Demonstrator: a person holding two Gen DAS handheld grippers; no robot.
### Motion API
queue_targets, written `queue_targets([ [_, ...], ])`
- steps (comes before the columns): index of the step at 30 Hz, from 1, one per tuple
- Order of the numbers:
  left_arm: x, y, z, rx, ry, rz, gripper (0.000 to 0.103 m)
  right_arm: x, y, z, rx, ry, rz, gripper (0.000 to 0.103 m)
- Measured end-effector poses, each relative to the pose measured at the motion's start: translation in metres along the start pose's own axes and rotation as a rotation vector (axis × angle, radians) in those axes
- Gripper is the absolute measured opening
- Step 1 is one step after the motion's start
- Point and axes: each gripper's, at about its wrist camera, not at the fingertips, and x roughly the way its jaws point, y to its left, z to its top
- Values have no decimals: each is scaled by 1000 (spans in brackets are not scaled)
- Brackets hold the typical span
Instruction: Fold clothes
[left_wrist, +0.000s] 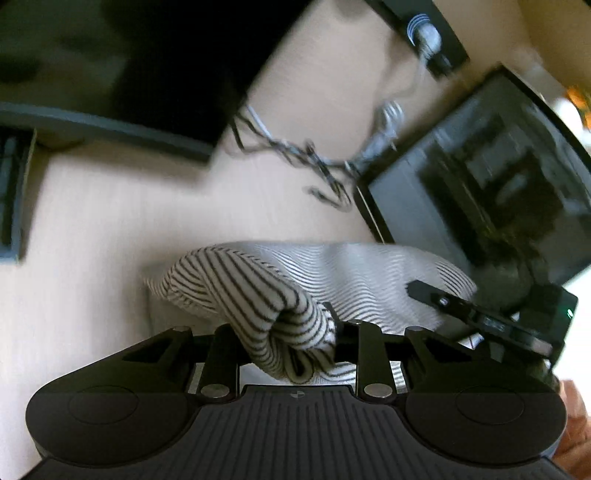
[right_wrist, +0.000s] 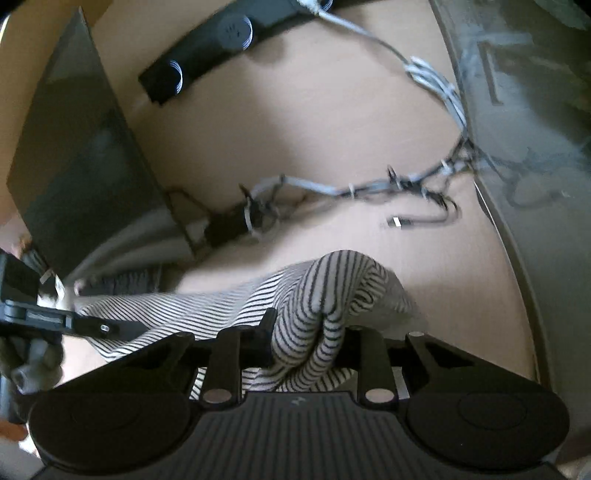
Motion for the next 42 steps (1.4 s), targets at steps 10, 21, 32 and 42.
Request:
queue_targets([
  [10, 26, 13, -58, 10, 186, 84, 47, 8, -10, -65, -20, 116, -171, 42],
  [21, -36, 2, -18, 72, -12, 20, 90, -19, 13, -38, -6, -73, -234, 63],
  [32, 31, 16, -52, 15, 149, -86, 93, 23, 32, -72, 57, -53, -293, 63],
  [42, 61, 25, -10, 50, -41, -34, 99, 3, 82, -92, -82, 36, -368, 76],
])
